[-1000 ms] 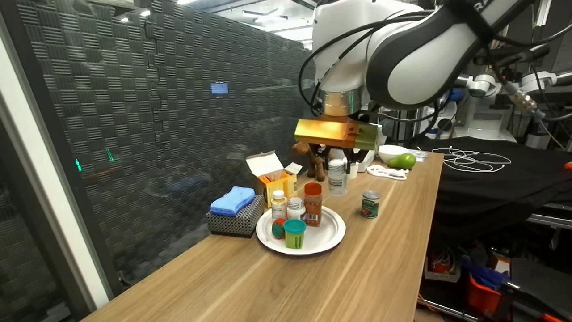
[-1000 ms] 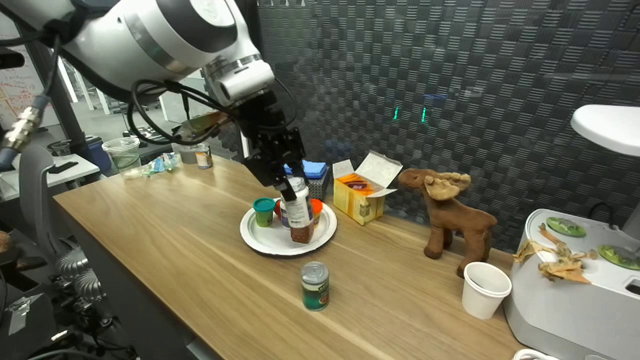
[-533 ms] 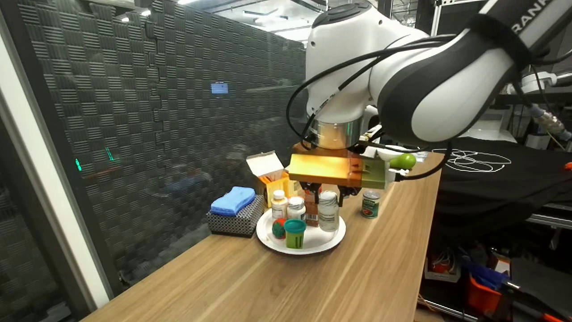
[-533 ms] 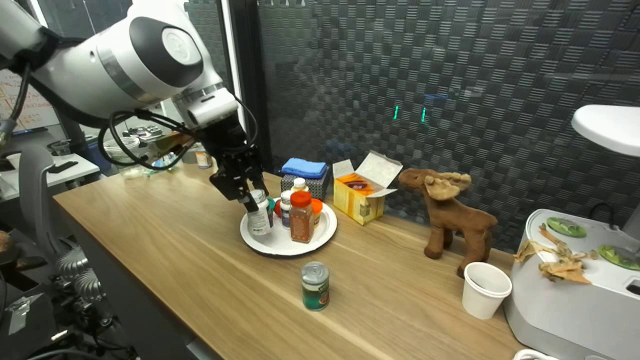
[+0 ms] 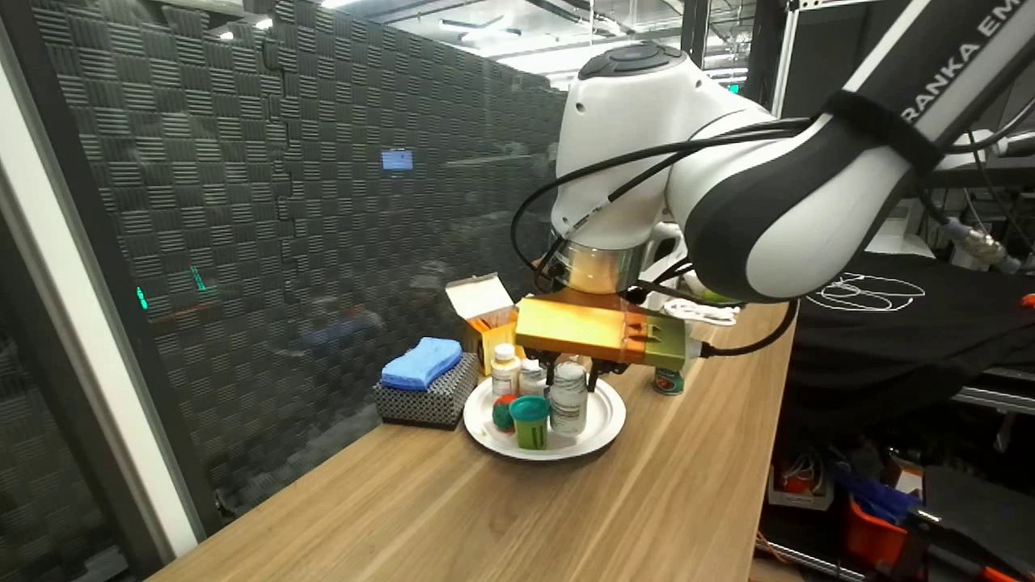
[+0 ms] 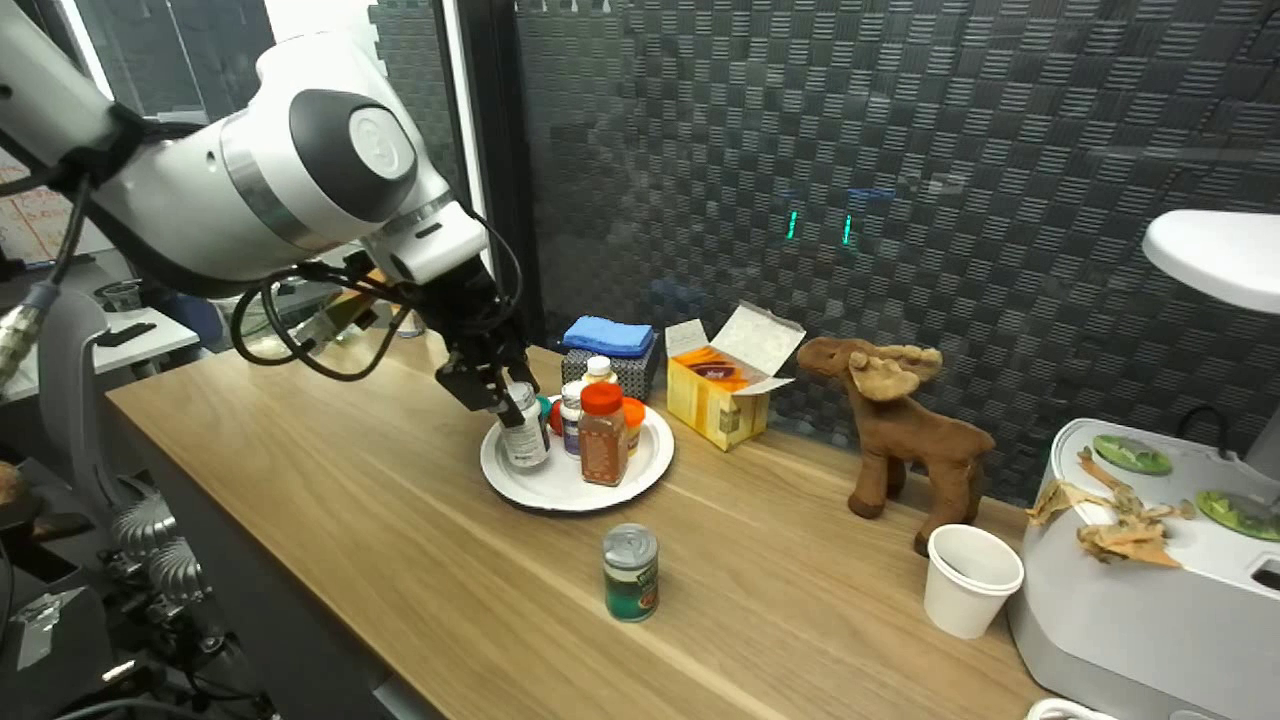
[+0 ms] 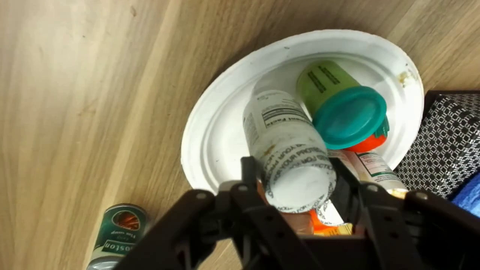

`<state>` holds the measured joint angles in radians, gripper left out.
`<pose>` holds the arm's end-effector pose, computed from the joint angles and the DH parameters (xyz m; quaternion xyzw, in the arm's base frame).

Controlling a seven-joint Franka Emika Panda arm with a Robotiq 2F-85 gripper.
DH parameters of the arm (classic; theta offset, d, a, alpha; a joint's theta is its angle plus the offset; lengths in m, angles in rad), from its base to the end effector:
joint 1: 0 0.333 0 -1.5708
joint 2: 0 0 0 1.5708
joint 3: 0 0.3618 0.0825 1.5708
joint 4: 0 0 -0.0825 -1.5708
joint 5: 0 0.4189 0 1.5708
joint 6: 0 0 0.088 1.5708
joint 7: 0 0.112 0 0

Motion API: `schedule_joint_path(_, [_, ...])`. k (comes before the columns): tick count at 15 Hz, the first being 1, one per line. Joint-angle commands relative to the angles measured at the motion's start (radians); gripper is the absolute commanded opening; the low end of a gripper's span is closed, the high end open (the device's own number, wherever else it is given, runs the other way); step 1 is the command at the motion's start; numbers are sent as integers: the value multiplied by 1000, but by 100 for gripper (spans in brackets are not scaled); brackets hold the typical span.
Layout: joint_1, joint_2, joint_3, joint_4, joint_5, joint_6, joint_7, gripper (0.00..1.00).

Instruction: Pick up all the objects surrounding the white plate and arrange them on the plate

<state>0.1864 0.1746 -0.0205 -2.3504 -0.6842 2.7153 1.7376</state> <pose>0.5439 0.1127 0.2831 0.8686 -0.4574 0.1891 0.0254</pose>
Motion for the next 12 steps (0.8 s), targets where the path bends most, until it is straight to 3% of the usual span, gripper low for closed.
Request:
schedule_joint_path(1, [-7, 18, -17, 6, -28, 70, 11, 24])
schedule_joint_path(7, [-10, 50, -24, 3, -19, 138, -6, 24])
schedule_joint_path(8, [-9, 48, -26, 0, -20, 143, -3, 31])
schedule_joint_path(9, [-6, 46, -29, -1, -28, 142, 4, 74])
schedule_joint_path(10, [-5, 41, -32, -6, -33, 142, 7, 75])
schedule_joint_path(12, [1, 27, -42, -13, -49, 133, 26, 88])
